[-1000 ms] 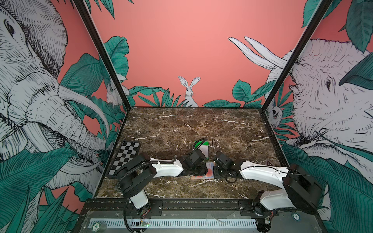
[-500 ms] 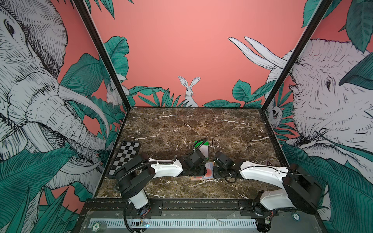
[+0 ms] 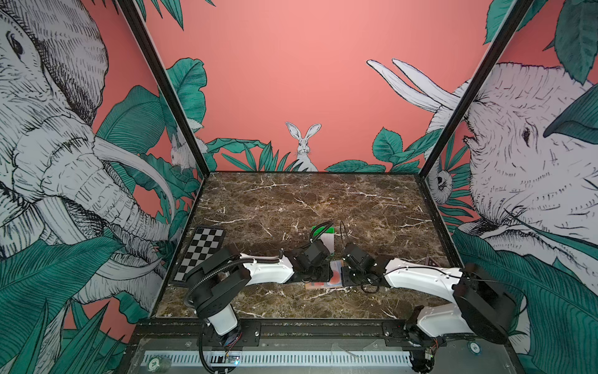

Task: Insert credit cards into a card holder
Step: Insert the credit card into the card slot.

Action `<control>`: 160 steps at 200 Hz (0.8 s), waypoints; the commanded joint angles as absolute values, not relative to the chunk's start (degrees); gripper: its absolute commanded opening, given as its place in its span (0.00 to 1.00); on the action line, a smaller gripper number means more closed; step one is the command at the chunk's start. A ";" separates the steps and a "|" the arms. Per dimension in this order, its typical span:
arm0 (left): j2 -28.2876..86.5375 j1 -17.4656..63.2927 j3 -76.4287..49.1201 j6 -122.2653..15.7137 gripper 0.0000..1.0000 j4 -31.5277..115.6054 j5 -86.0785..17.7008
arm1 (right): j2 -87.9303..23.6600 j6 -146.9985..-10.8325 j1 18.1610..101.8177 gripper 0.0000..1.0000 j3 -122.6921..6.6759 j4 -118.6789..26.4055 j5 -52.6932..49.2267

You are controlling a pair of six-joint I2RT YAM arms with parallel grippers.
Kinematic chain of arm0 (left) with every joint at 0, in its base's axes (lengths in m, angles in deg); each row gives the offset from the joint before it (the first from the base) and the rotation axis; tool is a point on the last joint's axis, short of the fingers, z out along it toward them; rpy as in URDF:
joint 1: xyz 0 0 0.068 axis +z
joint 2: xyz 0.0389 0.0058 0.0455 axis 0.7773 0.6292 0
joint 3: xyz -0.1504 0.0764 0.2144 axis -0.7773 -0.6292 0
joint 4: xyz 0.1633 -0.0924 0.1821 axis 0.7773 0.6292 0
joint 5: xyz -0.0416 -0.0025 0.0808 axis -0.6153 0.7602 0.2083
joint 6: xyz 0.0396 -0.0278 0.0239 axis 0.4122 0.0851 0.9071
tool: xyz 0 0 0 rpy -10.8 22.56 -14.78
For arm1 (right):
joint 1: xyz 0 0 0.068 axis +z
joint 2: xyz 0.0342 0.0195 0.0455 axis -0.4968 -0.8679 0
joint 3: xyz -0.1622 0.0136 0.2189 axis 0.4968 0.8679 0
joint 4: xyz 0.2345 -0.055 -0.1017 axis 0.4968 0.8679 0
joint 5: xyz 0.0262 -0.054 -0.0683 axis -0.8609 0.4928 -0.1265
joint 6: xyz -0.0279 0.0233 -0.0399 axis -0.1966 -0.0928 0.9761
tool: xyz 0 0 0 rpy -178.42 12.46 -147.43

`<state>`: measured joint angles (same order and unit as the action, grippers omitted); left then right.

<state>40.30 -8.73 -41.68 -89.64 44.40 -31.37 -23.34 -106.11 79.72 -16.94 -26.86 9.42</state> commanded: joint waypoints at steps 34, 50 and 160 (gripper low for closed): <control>40.61 -9.10 -38.95 -86.90 0.34 44.04 -32.40 | -24.02 -106.10 80.32 0.03 -15.87 -26.11 8.88; 40.70 -9.10 -38.72 -86.51 0.34 44.03 -32.34 | -24.04 -106.22 80.28 0.02 -15.62 -26.42 8.77; 38.42 -9.19 -40.98 -88.61 0.18 48.49 -28.27 | -19.38 -108.28 80.32 0.03 -15.17 -24.98 11.18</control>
